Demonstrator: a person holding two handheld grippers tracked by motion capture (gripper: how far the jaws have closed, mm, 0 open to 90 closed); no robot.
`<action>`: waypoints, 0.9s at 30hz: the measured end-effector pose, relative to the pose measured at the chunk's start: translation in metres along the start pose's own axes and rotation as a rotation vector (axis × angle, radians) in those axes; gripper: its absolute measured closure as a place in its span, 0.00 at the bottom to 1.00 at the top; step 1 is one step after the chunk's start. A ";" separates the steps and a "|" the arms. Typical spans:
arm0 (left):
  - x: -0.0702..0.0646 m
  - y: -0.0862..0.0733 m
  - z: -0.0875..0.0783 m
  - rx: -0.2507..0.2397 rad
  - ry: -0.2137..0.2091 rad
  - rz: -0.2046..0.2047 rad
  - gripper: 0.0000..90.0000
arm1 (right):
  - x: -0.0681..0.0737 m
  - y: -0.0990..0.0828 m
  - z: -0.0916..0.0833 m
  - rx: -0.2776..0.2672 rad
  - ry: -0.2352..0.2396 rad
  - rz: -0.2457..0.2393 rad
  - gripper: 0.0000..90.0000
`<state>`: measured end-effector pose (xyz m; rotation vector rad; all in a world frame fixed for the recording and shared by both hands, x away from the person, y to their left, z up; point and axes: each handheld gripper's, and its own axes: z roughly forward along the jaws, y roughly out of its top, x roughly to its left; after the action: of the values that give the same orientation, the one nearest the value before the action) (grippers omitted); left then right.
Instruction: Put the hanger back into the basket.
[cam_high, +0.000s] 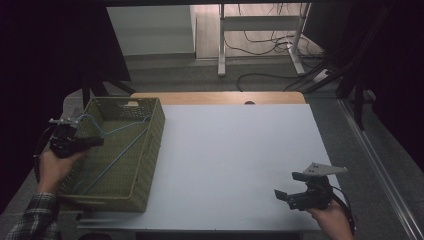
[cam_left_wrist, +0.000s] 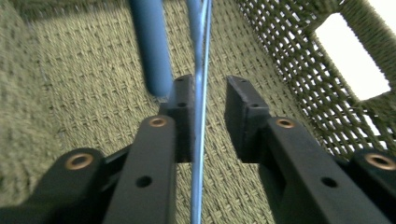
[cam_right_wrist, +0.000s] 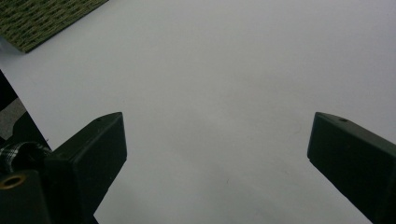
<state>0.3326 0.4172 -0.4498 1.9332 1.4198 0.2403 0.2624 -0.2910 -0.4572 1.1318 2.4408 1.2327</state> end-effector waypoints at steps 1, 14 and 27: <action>-0.004 0.000 -0.003 -0.004 0.022 0.005 0.71 | 0.000 0.000 0.000 -0.002 0.000 0.001 0.05; -0.044 -0.003 -0.029 -0.112 -0.028 0.079 0.22 | 0.003 0.002 -0.006 -0.025 -0.013 -0.010 0.05; -0.115 -0.010 -0.036 -0.153 -0.161 0.205 0.09 | 0.007 -0.002 -0.018 -0.060 -0.065 0.003 0.01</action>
<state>0.2628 0.3321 -0.4005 1.9249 1.0695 0.2743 0.2478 -0.2978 -0.4454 1.1415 2.3401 1.2414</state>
